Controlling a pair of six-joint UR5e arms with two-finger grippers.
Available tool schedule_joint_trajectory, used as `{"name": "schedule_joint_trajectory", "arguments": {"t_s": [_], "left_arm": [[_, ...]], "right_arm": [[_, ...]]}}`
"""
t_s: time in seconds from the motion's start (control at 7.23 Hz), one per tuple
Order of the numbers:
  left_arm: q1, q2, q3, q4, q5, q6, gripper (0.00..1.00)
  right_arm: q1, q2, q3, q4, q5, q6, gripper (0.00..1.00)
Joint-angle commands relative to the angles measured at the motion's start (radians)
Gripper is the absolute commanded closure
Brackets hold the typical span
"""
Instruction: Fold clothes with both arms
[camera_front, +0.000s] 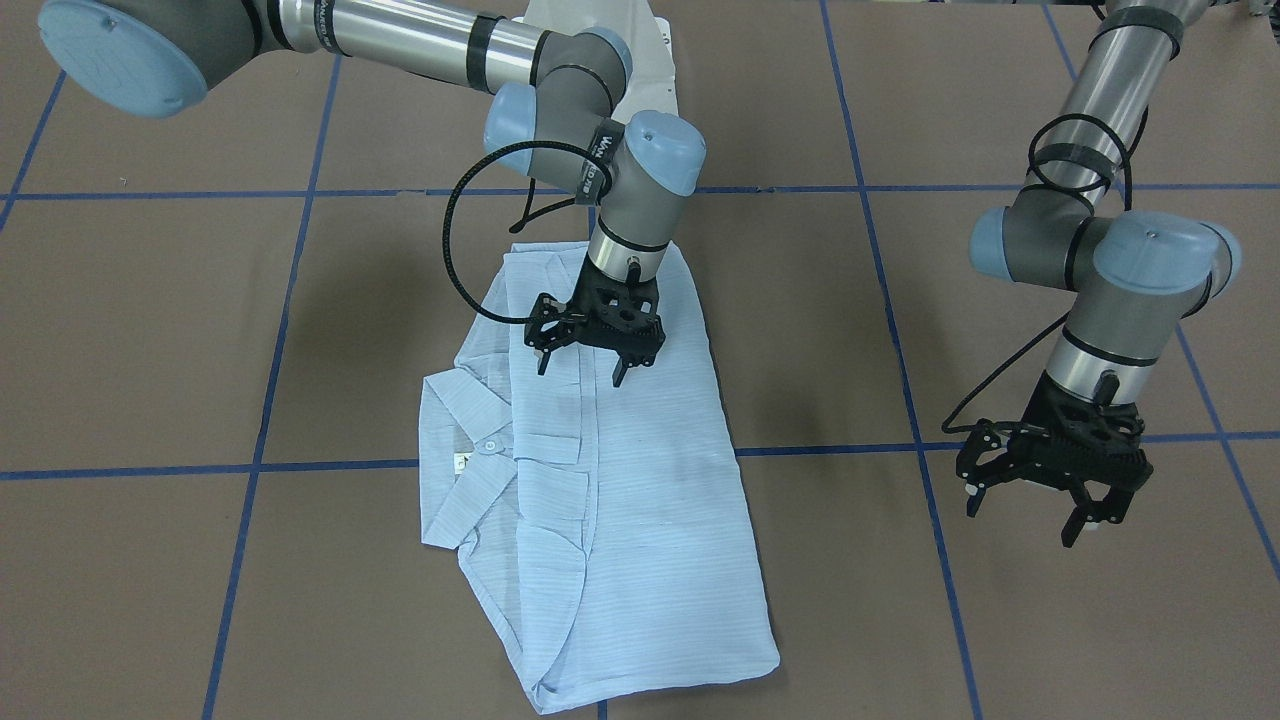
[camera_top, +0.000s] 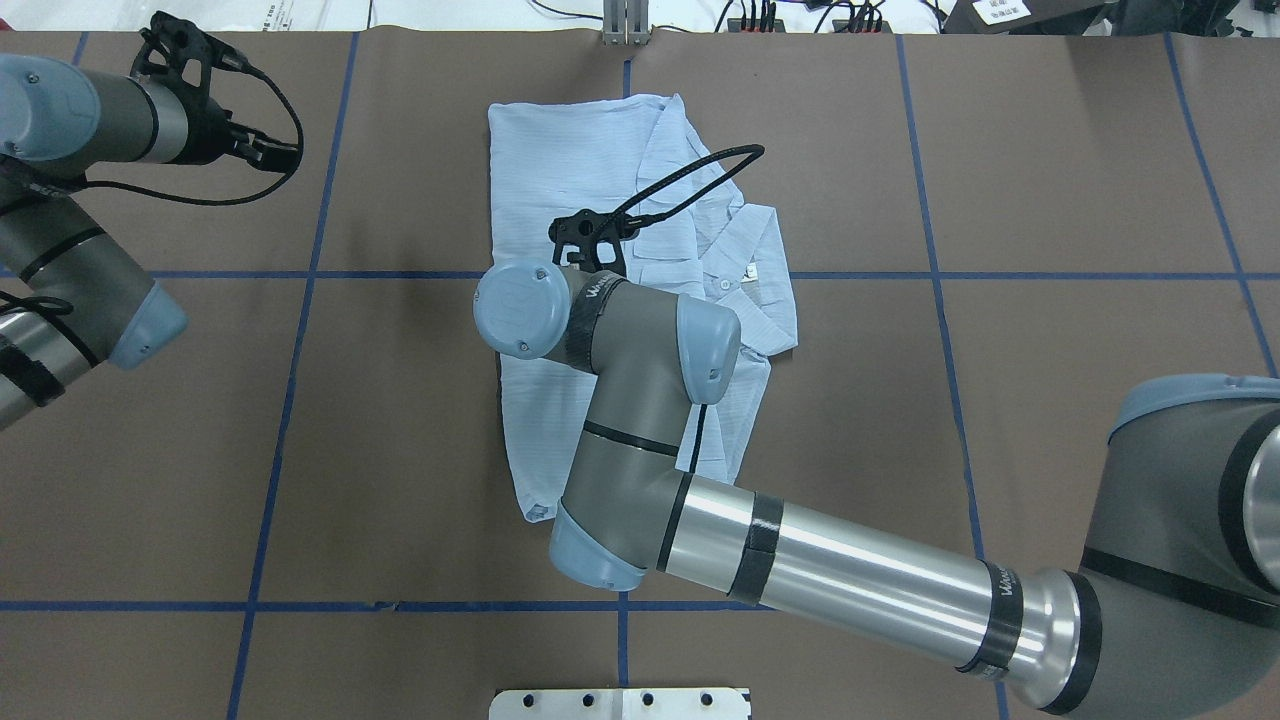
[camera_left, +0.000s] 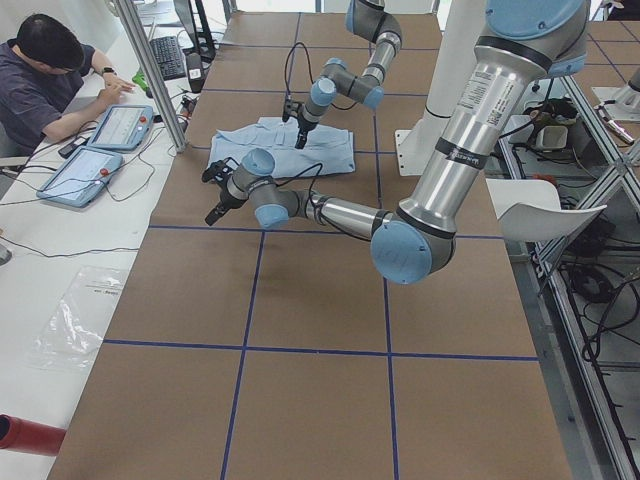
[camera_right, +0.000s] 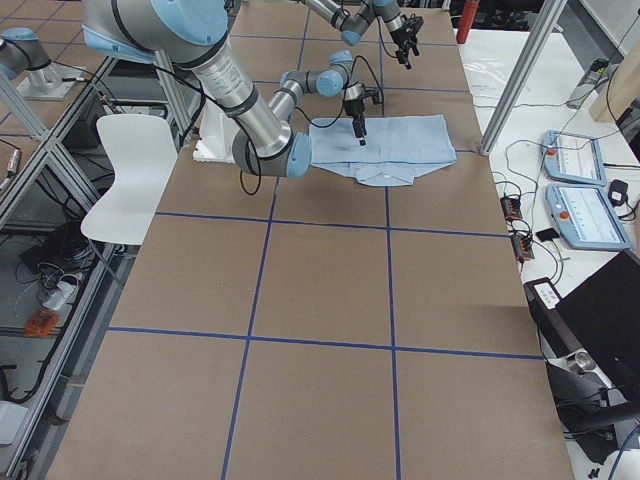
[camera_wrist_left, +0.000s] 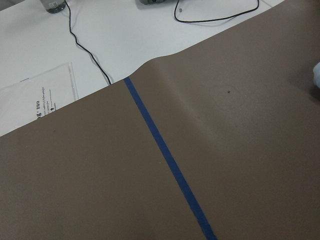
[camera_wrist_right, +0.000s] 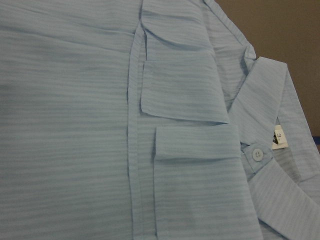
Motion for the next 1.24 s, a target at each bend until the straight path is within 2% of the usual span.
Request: {"name": "schedule_joint_trajectory", "arguments": {"t_s": [0.0, 1.11], "left_arm": [[0.001, 0.002, -0.001, -0.001, 0.000, 0.000, 0.00], [0.002, 0.007, -0.004, -0.003, -0.002, -0.040, 0.00]], "right_arm": [[-0.005, 0.004, -0.031, -0.007, -0.002, -0.033, 0.00], [-0.003, 0.001, -0.045, -0.044, -0.005, -0.048, 0.00]]}}
